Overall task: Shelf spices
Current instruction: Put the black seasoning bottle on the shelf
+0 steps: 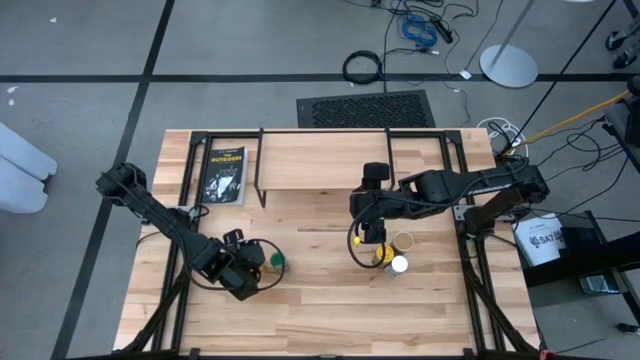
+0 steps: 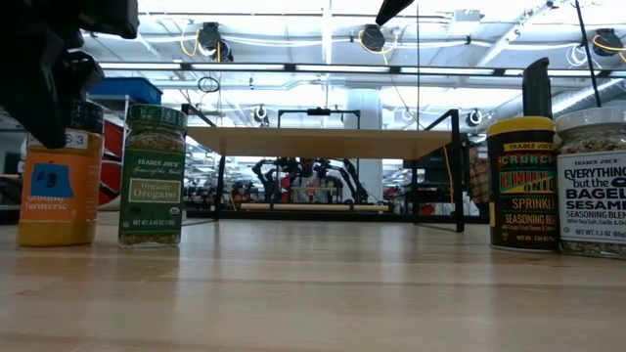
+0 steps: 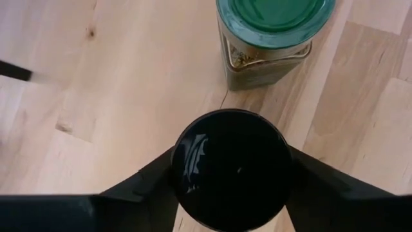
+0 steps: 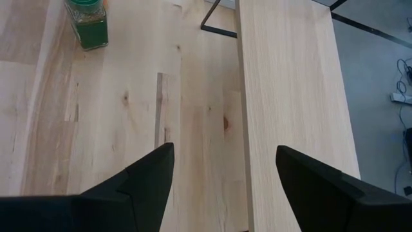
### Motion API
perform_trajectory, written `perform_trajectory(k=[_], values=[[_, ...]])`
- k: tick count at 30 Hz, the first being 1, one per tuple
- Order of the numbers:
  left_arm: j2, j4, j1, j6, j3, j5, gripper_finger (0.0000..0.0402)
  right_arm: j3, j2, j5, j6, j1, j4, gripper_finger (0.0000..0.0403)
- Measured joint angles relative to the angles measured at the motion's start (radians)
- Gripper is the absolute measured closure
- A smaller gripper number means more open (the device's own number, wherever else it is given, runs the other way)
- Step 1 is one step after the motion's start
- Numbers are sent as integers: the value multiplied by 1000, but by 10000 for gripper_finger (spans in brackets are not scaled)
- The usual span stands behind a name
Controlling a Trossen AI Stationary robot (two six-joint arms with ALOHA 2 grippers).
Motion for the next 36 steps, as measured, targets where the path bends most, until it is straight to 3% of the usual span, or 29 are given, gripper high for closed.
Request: perform_trajectory(k=[20, 36], values=[[0, -60, 0, 48, 81, 22, 176, 0, 0, 0, 0, 0, -4, 142], [0, -299, 24, 167, 352, 9, 176, 0, 0, 0, 48, 0, -58, 142]])
